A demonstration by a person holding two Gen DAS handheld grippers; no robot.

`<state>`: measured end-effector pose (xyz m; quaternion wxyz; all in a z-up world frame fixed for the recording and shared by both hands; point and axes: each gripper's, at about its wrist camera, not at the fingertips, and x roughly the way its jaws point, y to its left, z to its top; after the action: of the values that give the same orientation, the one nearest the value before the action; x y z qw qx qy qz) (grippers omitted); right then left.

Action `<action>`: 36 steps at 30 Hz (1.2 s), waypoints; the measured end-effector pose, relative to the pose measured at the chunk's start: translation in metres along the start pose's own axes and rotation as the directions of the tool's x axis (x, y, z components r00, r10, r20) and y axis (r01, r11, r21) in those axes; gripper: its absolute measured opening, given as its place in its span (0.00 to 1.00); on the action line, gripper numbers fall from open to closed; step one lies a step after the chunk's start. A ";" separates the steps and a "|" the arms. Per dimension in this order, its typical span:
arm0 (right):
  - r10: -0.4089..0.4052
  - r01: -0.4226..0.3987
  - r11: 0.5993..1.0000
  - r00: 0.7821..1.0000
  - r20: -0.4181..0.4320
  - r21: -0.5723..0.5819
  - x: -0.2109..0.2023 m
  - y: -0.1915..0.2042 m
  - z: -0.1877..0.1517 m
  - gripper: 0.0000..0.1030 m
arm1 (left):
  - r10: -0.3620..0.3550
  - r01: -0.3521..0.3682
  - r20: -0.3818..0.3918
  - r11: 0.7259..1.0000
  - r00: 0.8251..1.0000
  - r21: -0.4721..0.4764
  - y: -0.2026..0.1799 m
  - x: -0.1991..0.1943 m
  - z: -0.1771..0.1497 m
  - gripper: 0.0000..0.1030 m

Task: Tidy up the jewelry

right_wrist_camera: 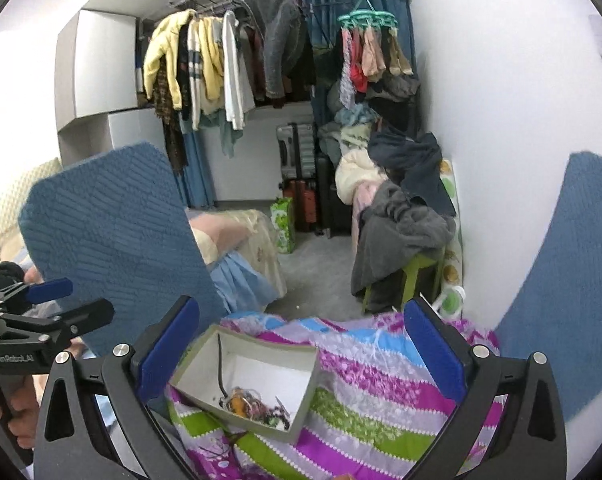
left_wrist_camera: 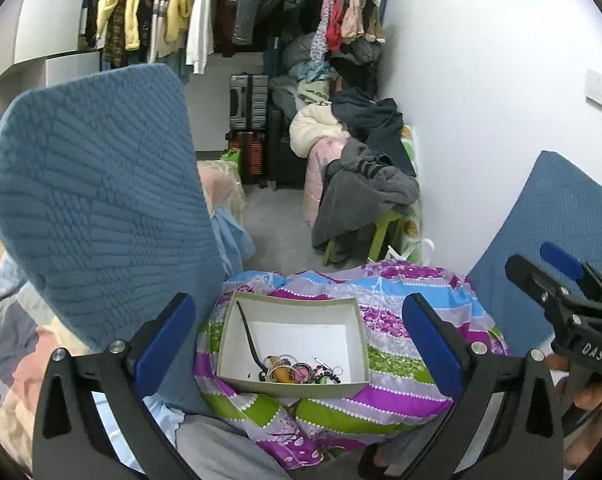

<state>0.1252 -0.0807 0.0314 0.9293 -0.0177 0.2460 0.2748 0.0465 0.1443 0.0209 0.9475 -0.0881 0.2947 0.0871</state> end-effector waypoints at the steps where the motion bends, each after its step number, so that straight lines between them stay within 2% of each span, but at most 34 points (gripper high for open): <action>1: 0.008 -0.008 1.000 1.000 -0.005 0.003 0.001 0.000 -0.004 1.00 | -0.004 0.004 0.003 1.000 1.000 -0.005 0.001 0.001 -0.004 1.00; 4: -0.008 0.007 1.000 1.000 -0.027 -0.019 0.006 0.006 -0.020 1.00 | 0.006 -0.005 0.011 1.000 1.000 -0.023 0.006 0.003 -0.014 1.00; 9: 0.014 -0.015 1.000 0.999 -0.051 -0.002 0.016 0.010 -0.047 1.00 | 0.025 -0.025 0.003 1.000 1.000 -0.015 0.009 0.007 -0.029 1.00; 16: 0.005 0.000 0.999 0.995 -0.101 0.042 0.032 0.008 -0.076 1.00 | 0.034 -0.034 -0.062 0.999 0.997 0.012 0.009 0.032 -0.049 1.00; 28: -0.045 0.057 0.994 0.991 -0.123 0.092 0.036 -0.001 -0.100 1.00 | 0.047 -0.045 -0.117 0.999 0.992 0.019 0.014 0.058 -0.068 1.00; 36: -0.064 0.076 0.994 0.988 -0.142 0.081 0.034 0.000 -0.106 1.00 | 0.059 -0.054 -0.131 0.998 0.990 0.040 0.014 0.063 -0.077 1.00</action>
<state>0.1026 -0.0815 -0.0780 0.9189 -0.0052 0.3212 0.2291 0.0522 0.1477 -0.0794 0.9245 -0.0681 0.3607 0.1026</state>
